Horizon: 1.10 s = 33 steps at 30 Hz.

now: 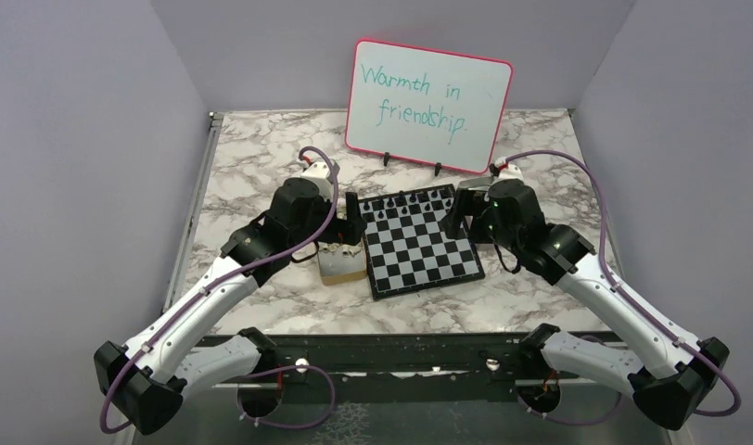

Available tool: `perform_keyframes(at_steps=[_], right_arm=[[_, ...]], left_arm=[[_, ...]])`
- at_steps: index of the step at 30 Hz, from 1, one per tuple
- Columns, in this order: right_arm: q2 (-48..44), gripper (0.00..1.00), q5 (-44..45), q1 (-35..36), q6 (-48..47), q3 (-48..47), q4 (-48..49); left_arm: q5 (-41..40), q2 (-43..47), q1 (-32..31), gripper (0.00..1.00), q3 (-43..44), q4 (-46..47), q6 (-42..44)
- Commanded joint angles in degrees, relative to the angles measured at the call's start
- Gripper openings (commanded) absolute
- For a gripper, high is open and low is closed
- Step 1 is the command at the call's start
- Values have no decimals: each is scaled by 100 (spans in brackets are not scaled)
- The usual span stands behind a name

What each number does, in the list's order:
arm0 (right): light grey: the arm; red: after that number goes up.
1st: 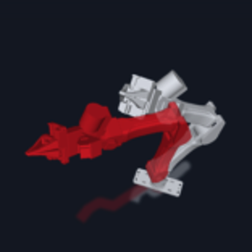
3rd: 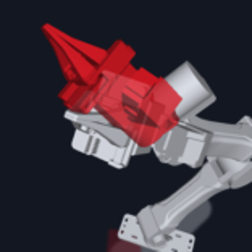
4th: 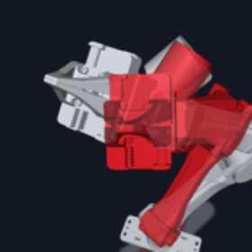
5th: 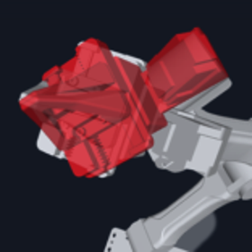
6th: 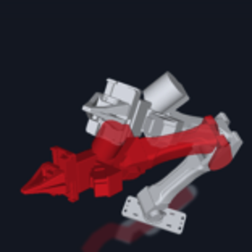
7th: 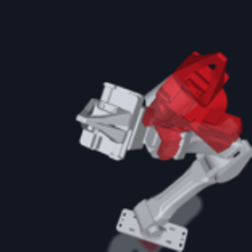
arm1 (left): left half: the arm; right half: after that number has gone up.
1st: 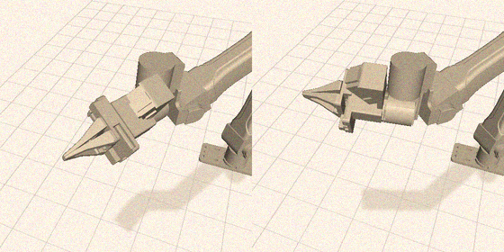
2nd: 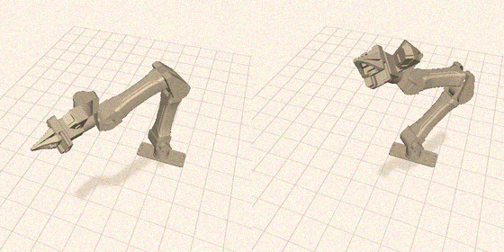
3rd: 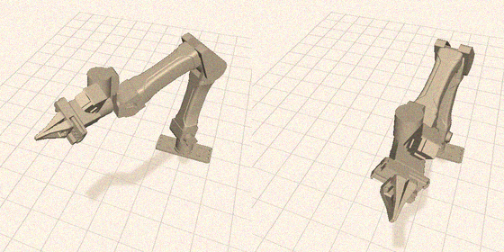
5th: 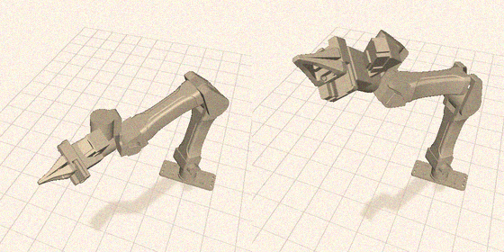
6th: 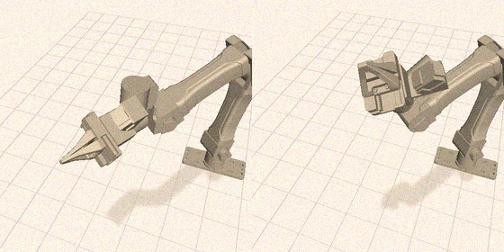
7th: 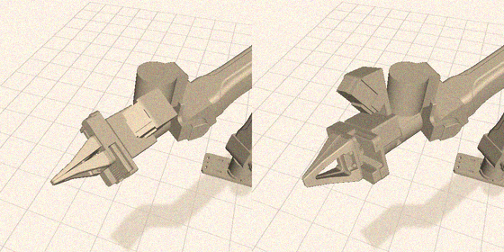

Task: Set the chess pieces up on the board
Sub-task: Pick up the chess piece from the storage box.

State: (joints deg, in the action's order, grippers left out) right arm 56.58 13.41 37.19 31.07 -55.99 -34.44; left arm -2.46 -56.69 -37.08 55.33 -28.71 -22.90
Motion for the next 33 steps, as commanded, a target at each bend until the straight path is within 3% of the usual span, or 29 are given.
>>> perform_keyframes(at_steps=[1,11,14,21,27,33], right_arm=[[-151,100,238,45,103,-106,-162],[-306,100,244,43,-56,-51,-291],[-429,100,261,48,-79,-16,-265],[-778,100,98,43,-241,231,-196],[-841,100,93,43,-309,203,-329],[-986,100,-33,43,-286,346,-236]], left_arm=[[-156,-77,37,98,128,-100,48],[-869,-535,39,91,654,-966,-11],[-1029,-832,96,84,854,-1266,-91],[-706,-1383,264,51,795,-1392,-303],[-861,-1798,441,40,395,-1164,-338],[-349,-2299,954,35,160,-725,-118]])
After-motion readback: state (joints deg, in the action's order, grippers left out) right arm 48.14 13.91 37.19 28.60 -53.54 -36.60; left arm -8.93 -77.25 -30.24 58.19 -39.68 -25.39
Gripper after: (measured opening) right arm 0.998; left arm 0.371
